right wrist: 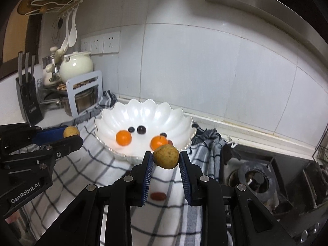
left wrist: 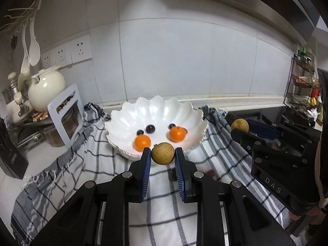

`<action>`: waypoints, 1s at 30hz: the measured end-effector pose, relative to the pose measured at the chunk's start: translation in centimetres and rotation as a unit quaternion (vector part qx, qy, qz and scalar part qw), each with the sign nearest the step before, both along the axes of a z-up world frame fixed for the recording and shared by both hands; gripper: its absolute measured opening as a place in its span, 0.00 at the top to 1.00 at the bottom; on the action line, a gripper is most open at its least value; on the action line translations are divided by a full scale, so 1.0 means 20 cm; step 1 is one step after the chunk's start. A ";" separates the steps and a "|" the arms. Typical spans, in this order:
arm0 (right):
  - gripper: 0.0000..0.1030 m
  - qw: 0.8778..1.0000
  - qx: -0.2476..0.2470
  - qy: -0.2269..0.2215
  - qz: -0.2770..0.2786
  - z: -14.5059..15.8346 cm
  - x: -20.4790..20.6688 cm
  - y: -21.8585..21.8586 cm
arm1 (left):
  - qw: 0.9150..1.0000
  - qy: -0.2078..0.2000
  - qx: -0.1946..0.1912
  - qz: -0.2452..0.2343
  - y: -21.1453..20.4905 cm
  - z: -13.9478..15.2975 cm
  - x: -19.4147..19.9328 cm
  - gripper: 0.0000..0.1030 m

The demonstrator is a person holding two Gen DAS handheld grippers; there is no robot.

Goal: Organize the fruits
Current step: 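Lift both yellow fruits and carry them over the white bowl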

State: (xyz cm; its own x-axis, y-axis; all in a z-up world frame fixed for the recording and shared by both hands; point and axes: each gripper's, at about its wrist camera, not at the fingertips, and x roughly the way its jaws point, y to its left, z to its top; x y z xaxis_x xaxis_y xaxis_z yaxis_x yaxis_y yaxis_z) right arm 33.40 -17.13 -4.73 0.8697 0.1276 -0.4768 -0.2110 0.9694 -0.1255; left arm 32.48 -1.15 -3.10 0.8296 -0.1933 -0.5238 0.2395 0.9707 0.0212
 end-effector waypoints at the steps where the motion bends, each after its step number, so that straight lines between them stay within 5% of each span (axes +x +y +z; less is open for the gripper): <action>1: 0.73 1.000 0.000 -0.002 -0.001 0.01 0.02 0.00 | 1.000 -0.001 -0.001 0.002 0.01 0.01 0.02 0.76; 17: 0.73 1.000 0.006 0.004 -0.005 0.10 0.37 0.04 | 0.999 0.032 -0.020 0.018 0.04 0.08 0.39 0.76; 30: 0.73 0.998 0.003 0.055 0.005 0.05 0.71 0.10 | 0.996 0.079 -0.022 0.031 0.05 0.04 0.72 0.76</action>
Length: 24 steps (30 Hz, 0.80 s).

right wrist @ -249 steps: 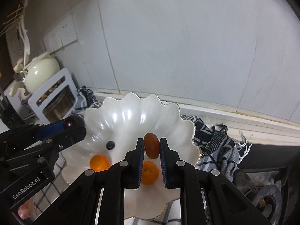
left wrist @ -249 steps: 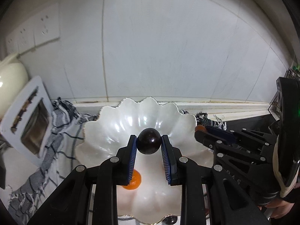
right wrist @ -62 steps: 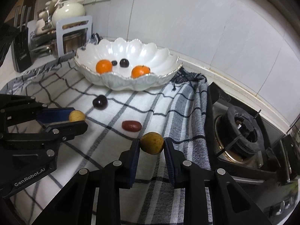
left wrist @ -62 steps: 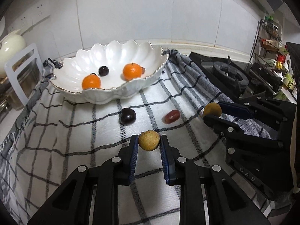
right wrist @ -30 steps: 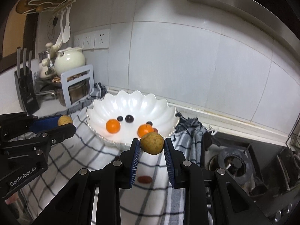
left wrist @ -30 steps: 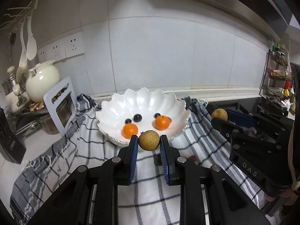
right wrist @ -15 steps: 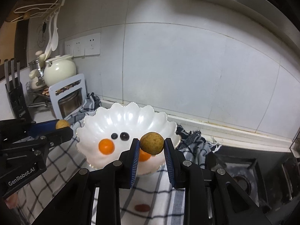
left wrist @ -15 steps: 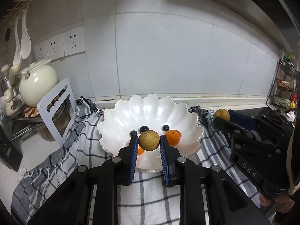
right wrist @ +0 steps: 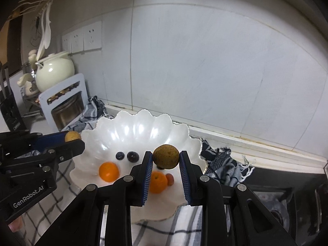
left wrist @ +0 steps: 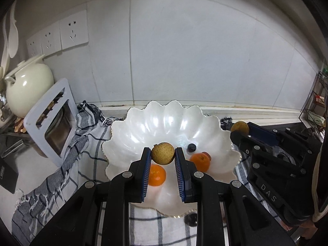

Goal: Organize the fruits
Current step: 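Lift both yellow fruits and carry them over the white bowl, then open the left tool into the bowl while the right tool releases its fruit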

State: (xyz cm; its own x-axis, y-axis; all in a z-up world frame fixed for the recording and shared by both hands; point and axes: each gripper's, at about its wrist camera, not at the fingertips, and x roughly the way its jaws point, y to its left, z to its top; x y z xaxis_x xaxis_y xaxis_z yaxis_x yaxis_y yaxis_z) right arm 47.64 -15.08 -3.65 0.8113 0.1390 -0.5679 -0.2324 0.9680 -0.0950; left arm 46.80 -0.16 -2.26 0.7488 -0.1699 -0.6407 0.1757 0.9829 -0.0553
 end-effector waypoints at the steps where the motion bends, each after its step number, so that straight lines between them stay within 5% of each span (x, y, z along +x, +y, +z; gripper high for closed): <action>1: 0.73 1.000 0.000 0.003 0.000 0.00 0.02 0.00 | 1.000 0.006 -0.002 0.000 0.00 -0.01 0.03 0.76; 18: 0.72 0.996 0.013 0.085 -0.003 -0.18 0.33 0.02 | 0.996 0.092 0.004 0.011 0.00 -0.20 0.36 0.76; 22: 0.72 0.995 0.023 0.098 -0.009 -0.20 0.36 0.00 | 0.995 0.103 0.000 0.006 0.00 -0.22 0.38 0.67; 24: 0.59 0.994 0.027 0.101 -0.009 -0.20 0.37 0.00 | 0.995 0.100 0.004 0.008 0.00 -0.22 0.38 0.59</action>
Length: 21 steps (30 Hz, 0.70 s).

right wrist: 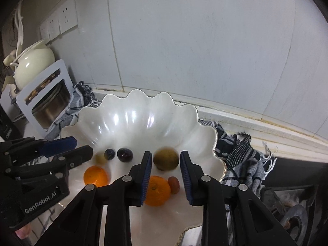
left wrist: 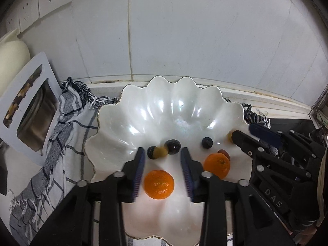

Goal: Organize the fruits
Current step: 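Open the left tool into the bowl while the right tool releases its fruit, then withdraw both open tools from the bowl back over the cloth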

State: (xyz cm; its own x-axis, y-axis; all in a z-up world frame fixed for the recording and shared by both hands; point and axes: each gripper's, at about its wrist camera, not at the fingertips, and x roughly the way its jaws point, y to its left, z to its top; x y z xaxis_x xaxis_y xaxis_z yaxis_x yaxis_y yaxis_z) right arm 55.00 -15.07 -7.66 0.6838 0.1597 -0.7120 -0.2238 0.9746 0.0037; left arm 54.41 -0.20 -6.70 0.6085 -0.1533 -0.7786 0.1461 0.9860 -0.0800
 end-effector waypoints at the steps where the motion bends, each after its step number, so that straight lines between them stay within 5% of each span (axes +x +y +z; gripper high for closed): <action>1: 0.56 1.000 0.001 0.000 -0.002 0.00 0.00 0.00 | 1.000 -0.001 0.000 0.001 0.00 0.00 0.00 0.57; 21: 0.55 0.997 -0.011 -0.078 -0.018 0.17 -0.32 -0.05 | 0.995 -0.075 0.058 0.028 0.03 0.21 -0.32 0.33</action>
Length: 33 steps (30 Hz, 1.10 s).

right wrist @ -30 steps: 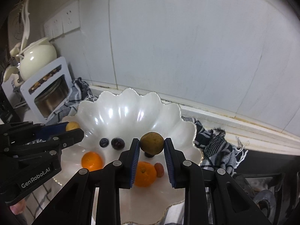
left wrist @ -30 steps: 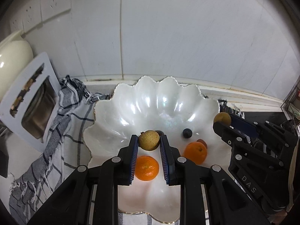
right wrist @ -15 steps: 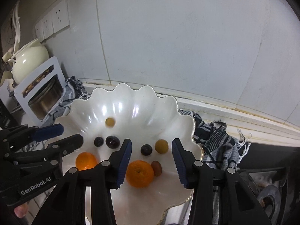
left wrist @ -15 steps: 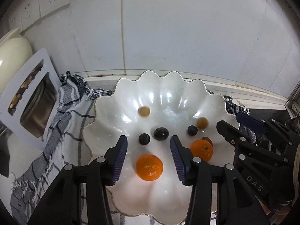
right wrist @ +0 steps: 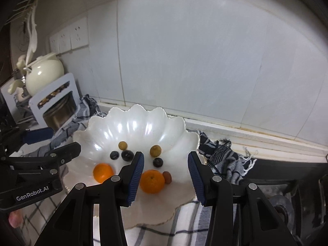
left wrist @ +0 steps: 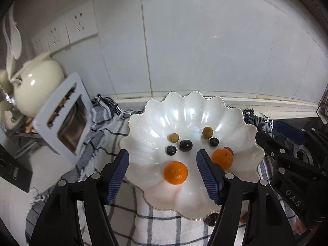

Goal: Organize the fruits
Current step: 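Withdraw both open tools from the bowl back over the cloth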

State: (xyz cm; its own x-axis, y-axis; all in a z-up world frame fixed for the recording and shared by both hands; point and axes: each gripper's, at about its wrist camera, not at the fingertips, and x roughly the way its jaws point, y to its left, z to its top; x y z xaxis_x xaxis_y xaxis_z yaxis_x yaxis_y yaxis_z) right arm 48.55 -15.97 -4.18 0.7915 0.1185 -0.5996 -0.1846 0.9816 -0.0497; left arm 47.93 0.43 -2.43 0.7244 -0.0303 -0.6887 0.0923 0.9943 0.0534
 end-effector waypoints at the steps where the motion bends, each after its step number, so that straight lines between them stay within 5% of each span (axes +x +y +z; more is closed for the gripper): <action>1: 0.55 1.000 -0.001 -0.005 0.000 0.01 -0.02 0.00 | 1.000 -0.005 0.002 -0.001 0.00 0.01 -0.02 0.32; 33: 0.55 0.993 -0.027 -0.112 -0.012 0.09 -0.77 -0.06 | 0.994 -0.090 -0.013 -0.055 0.03 0.09 -0.73 0.26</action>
